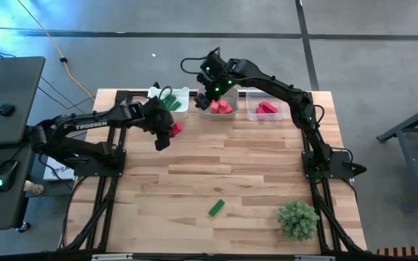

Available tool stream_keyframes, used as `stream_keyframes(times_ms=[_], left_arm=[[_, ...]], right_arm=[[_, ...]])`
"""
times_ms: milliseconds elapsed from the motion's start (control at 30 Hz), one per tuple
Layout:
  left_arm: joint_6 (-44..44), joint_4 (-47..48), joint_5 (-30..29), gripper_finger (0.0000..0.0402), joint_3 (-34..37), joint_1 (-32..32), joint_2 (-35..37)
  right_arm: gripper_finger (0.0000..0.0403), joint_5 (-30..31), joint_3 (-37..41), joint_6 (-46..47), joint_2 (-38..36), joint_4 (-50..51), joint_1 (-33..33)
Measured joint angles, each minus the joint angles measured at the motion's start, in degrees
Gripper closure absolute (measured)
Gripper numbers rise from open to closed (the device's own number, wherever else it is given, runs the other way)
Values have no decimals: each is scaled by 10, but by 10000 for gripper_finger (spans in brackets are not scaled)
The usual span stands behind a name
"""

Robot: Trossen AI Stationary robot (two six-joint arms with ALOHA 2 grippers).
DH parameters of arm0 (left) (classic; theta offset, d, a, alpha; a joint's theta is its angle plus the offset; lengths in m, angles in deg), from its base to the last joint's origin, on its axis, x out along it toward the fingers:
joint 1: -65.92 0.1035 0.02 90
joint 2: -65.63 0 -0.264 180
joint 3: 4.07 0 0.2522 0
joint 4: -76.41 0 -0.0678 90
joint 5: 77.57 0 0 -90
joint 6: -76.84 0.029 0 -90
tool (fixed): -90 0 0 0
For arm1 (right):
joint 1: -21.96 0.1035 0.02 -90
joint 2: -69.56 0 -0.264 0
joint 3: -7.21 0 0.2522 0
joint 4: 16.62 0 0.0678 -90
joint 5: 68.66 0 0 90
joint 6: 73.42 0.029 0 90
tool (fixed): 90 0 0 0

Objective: Sort & place blocks by color
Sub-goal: Put the red wooden block into the transparent bin

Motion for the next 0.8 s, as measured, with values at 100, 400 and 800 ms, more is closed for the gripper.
stream_keyframes(times_ms=[100,400,800], left_arm=[[-10,-32,-5,295,0,0,6],[48,-106,-65,294,0,-3,7],[129,-155,-127,293,0,-39,7]], right_arm=[[182,-23,0,26,0,-24,0],[176,-83,0,149,0,-56,2],[176,-71,0,206,1,-56,29]])
